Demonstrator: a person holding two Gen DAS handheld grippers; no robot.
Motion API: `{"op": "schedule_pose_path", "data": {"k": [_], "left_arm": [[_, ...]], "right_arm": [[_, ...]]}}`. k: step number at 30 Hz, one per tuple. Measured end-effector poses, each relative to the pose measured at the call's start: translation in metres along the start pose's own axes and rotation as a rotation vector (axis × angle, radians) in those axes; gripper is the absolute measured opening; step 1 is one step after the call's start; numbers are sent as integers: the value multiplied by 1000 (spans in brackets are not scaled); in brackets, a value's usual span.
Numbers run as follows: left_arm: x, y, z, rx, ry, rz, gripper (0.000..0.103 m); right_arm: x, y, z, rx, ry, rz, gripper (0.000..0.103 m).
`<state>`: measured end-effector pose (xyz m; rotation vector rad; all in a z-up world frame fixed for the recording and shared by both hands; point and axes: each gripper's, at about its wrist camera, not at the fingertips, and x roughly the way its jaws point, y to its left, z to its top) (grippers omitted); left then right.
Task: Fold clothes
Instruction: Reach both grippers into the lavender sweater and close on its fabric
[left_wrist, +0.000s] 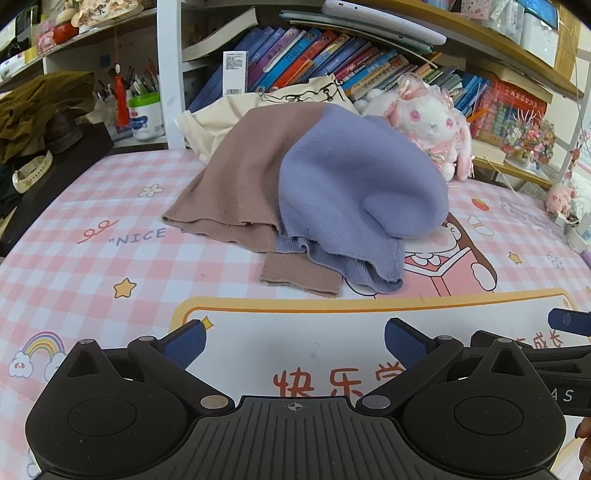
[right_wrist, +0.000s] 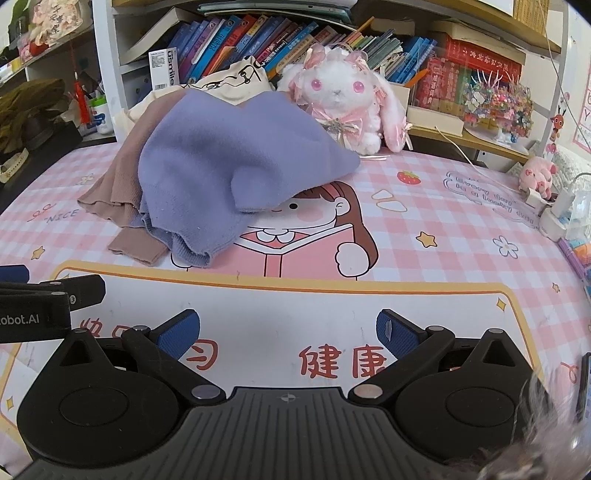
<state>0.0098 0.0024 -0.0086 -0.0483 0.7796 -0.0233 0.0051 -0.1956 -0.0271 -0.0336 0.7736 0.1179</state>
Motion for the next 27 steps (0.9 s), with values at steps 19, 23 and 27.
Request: {"op": "schedule_pose_path", "data": {"k": [19,23,27], "left_arm": [[19,-64,-1,55,55,39,103],[26,-91,0,127,36,90,103],[35,-110,5,186,24,136,102]], "right_arm": [[19,-79,12,126,34,94,103],[26,-109,16,205,39,134,103],[37,-132,19,269,43,168,103]]}}
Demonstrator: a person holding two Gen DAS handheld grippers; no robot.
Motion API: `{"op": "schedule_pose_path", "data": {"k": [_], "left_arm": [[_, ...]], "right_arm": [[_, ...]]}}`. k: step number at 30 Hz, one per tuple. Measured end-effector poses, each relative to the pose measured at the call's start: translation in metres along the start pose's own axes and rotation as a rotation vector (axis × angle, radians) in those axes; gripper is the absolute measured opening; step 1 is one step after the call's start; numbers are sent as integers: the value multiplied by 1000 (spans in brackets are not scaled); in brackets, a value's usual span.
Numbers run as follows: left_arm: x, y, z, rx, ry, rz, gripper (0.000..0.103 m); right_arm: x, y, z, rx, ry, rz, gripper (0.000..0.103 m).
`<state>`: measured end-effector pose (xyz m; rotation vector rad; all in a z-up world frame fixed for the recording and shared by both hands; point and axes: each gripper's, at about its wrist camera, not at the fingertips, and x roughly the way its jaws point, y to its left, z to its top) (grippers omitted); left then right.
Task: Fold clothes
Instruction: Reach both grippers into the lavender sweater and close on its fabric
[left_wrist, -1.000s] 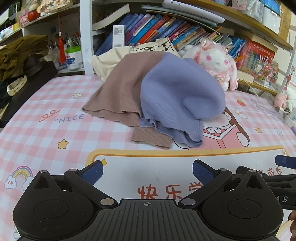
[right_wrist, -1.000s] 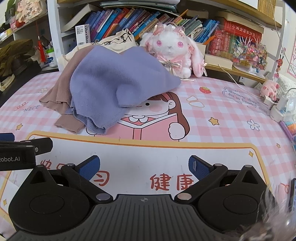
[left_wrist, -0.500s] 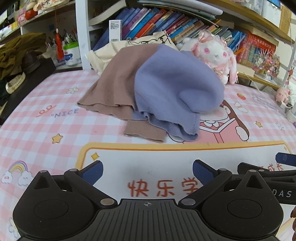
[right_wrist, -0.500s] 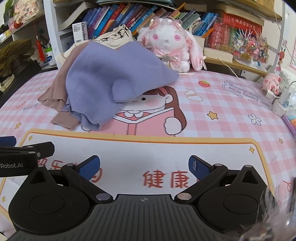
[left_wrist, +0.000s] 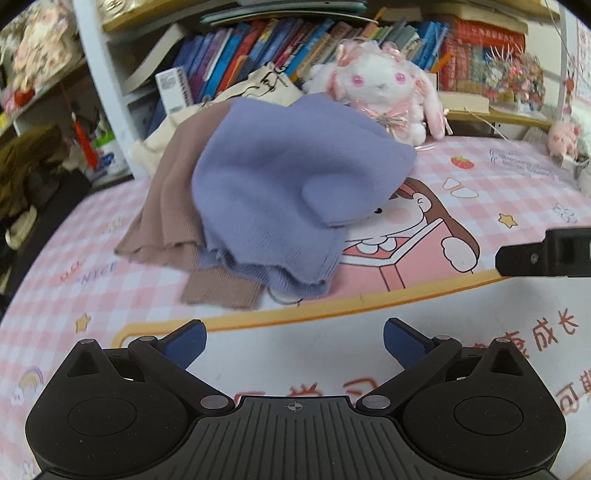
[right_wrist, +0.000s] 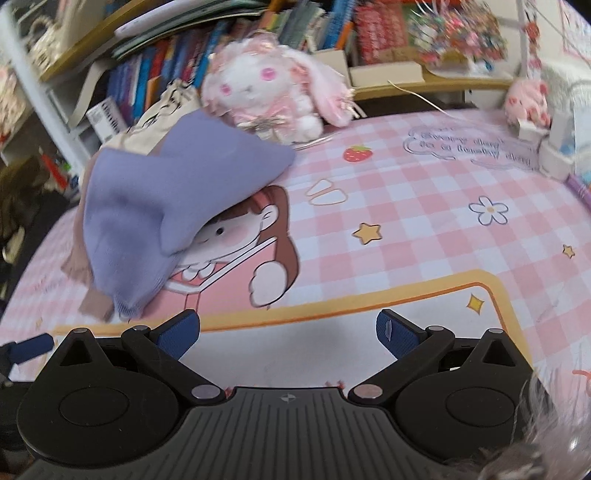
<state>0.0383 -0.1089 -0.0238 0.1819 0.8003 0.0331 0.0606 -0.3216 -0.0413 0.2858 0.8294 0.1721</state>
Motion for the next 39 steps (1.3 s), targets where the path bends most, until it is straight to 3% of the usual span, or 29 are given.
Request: {"op": "schedule_pose_path", "data": {"k": [16,25,27,30,32,35,39], "left_arm": [[43,-60,37,244,-115,125,103],[84,-86,57,364,-138,177,103],[94,-92,59,406,-153,229,98],[109,-93,60,455,-175,306,71],[111,-87,61,447,-177,302,20],[89,-72,65,352,-215,223,10],[30,-61,64,261,-275,81,9]], "right_arm": [[21,-36,35,100,51,172,103],[30,-51,49,179,66,183,103],[31,-56,49,228,77,192,103],[31,-64,50,314,83,229,103],[30,-69,51,371,87,256,103],[30,-70,52,434,83,326,103],[35,-69,50,525,97,442,103]]}}
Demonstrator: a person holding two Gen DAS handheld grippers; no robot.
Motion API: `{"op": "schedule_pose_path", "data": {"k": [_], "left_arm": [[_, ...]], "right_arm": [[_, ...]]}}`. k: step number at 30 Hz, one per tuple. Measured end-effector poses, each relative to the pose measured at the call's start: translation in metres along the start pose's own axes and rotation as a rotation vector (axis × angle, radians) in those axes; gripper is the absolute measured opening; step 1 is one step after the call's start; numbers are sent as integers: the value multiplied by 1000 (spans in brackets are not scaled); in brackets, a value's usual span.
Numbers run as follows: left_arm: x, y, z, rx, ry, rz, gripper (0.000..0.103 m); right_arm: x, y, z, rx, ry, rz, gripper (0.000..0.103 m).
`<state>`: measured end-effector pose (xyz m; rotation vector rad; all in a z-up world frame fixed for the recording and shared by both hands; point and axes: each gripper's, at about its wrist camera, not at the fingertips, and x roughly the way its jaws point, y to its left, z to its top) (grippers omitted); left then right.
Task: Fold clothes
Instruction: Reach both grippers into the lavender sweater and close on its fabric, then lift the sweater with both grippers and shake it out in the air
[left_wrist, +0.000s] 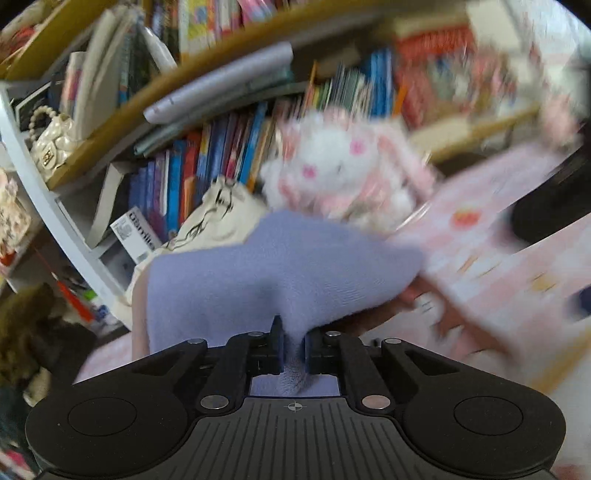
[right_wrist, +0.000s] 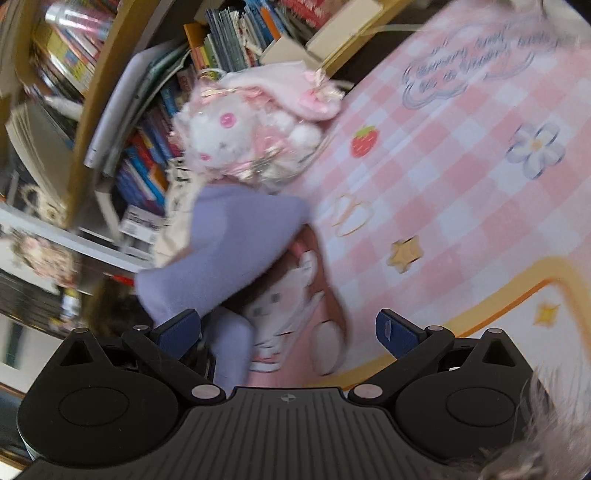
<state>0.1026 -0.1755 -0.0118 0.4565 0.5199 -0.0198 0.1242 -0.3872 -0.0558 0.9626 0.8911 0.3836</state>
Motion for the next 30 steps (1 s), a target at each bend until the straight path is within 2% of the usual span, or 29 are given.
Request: {"op": "schedule_pose_path", "data": {"k": [3,6,9,11,12,13,14,16,18,20,24,26,28,29,30], "left_arm": [[-36,12,6,-71,0,-74,8],[-64,16,2,-91,14,-145,8],[-88,16,-5,-89,23,-180,8],[-101,15,-10,-79,31,-183,8],[-106,15,-13,-74,36,-181,8],[-111,16,-15,-70,39,-183,8],[-115,18,-16,-68,39,-187,8],[-126,23,-13,-72,16,-216,8],[-143,30,-1,-89,-65,-274,8],[-164,41,13,-120,-170,-334,8],[-217,81,46,-222,-482,-455,8],[-242,104,57,-279,-619,-512,8],[-257,127,59,-338,-706,-543,8],[-258,135,59,-357,-701,-536,8],[-257,144,57,-377,-687,-529,8]], "right_arm": [[14,-5,-7,110,56,87,103],[27,-15,-17,253,98,169,103],[29,-32,-27,419,96,183,99],[21,-39,-31,473,74,159,69],[16,-39,-31,465,66,150,42],[10,-38,-30,445,59,141,26],[1,-34,-27,409,40,151,20],[-21,-20,-17,319,-21,200,14],[-51,9,1,200,-112,306,12],[-85,57,22,33,-208,414,12],[-139,158,51,-282,-362,646,12],[-154,201,59,-380,-383,754,12],[-149,239,60,-463,-352,804,12],[-145,257,59,-502,-334,822,12],[-135,268,58,-517,-300,802,12]]}}
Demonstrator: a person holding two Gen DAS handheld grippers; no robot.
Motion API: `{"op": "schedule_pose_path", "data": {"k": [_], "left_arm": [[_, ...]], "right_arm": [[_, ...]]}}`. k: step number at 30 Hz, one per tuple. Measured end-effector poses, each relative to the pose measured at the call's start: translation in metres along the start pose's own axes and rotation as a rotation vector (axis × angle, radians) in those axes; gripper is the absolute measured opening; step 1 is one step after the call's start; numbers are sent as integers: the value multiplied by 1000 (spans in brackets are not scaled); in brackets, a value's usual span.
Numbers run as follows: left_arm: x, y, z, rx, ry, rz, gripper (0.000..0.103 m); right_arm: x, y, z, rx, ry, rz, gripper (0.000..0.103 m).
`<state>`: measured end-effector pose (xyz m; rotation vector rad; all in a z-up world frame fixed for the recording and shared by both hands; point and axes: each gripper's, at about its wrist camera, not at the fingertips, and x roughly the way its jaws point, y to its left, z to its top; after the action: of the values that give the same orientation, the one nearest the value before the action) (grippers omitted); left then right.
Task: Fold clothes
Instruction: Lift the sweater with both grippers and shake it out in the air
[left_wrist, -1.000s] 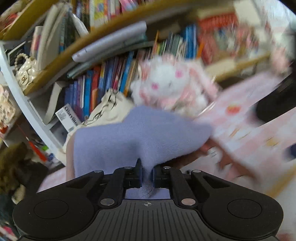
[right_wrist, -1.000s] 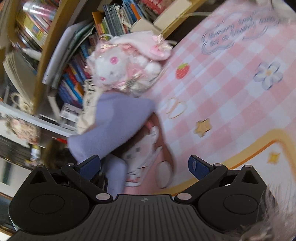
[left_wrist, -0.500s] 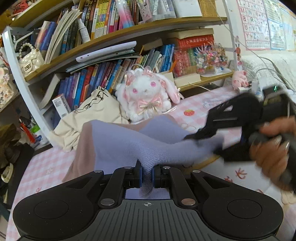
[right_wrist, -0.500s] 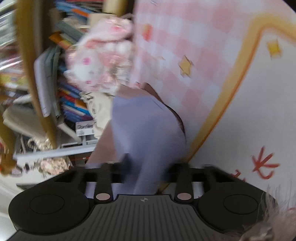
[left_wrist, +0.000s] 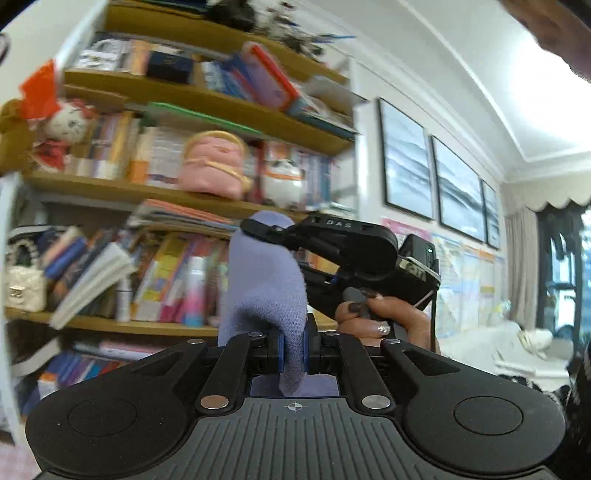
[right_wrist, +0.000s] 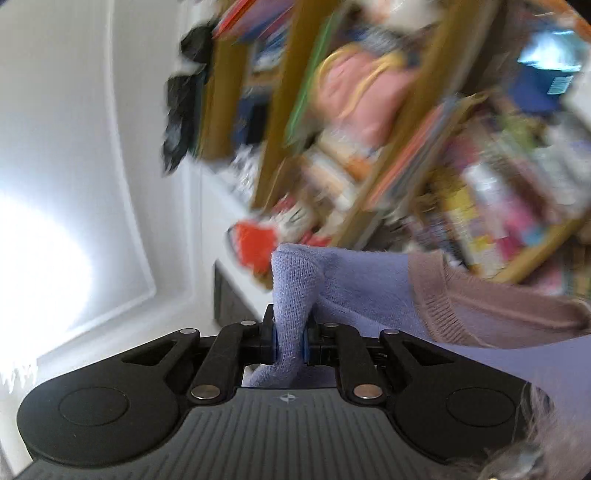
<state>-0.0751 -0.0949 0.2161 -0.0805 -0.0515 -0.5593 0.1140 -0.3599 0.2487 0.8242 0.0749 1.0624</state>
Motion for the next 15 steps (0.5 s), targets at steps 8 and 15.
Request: {"op": "schedule_pose_path", "data": {"k": [8,15], "left_arm": [[-5,130,-146,-357,611,302,9],[-2,173,-197,-313,759,421,10]], "right_arm": [[82,-102,-150,203,540,-489,12],[111,-143,-232,213,664,-663,12]]}}
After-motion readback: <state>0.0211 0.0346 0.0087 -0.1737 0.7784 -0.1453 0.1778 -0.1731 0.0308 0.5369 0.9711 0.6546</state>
